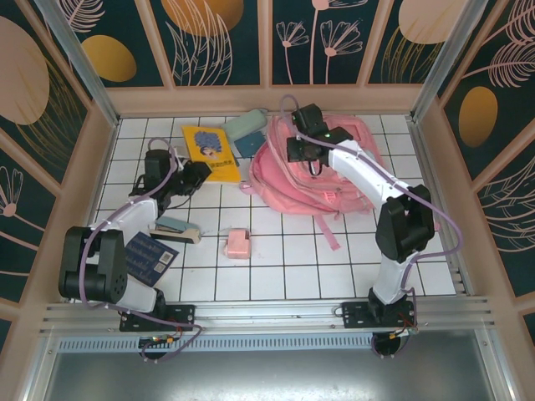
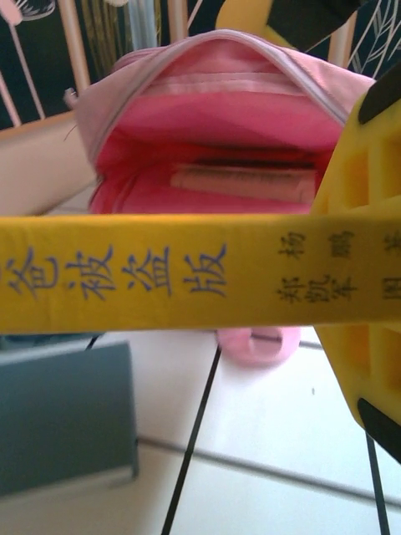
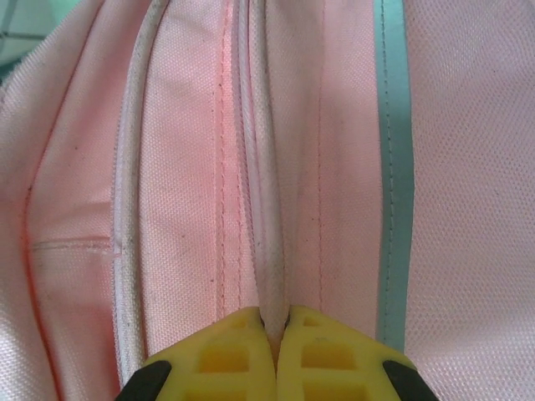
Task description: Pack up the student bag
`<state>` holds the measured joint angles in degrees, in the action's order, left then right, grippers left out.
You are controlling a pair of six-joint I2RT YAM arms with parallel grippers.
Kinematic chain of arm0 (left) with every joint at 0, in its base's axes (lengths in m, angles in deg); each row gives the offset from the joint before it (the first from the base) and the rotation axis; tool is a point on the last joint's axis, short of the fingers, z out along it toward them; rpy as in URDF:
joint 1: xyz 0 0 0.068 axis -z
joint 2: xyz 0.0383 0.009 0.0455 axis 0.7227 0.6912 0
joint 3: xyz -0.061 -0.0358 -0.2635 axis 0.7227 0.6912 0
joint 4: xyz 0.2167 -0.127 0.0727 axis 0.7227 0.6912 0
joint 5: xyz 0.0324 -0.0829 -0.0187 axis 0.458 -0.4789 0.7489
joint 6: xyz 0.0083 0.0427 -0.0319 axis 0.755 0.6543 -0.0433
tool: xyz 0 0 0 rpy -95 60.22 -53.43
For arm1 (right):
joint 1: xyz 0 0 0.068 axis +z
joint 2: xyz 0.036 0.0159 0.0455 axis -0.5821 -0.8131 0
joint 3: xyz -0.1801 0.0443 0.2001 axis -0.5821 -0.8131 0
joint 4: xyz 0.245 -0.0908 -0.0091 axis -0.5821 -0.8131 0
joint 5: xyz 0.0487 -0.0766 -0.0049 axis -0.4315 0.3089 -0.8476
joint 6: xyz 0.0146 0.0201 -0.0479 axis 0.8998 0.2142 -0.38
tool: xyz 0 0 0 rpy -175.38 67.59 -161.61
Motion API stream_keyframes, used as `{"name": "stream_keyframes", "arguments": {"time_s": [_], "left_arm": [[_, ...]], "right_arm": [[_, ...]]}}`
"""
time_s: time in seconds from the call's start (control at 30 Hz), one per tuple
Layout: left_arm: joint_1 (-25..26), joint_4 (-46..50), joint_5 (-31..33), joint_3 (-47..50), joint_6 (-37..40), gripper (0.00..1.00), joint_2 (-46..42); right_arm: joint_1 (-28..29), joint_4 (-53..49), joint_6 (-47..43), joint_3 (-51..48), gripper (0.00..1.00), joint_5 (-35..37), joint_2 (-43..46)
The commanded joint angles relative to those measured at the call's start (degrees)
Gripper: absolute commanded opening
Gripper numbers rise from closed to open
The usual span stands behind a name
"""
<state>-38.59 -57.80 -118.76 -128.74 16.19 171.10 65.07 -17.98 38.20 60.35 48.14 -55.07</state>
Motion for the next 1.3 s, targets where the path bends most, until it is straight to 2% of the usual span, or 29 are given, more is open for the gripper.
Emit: {"name": "stream_keyframes", "arguments": {"time_s": [0.0,0.27,0.53,0.73,0.9,1.27], "left_arm": [[2.58,-10.50,-0.35,-1.21,-3.88,0.00,0.46],[6.29,-12.64,-0.11,-4.94,-5.37,0.00,2.87],[7.70,-9.22,-2.95,-10.12,-4.21,0.00,7.42],[9.30,-10.51,-5.90,-14.58,-5.41,0.00,11.16],[13.02,-14.19,-5.25,-17.99,-8.56,0.00,15.71],[24.29,-16.05,3.91,-26.86,-11.09,0.00,26.64]], "right_arm": [[-2.25,2.90,3.44,4.57,0.00,-9.15,0.18],[-7.20,8.58,11.10,5.76,0.00,-22.20,0.32],[-7.85,11.06,17.12,6.65,0.00,-24.72,-0.12],[-8.02,11.54,19.56,9.02,0.00,-25.97,-0.10],[-9.84,13.03,20.89,9.79,0.00,-31.55,-0.34],[-16.25,12.16,18.47,11.53,0.00,-43.06,-0.76]]}}
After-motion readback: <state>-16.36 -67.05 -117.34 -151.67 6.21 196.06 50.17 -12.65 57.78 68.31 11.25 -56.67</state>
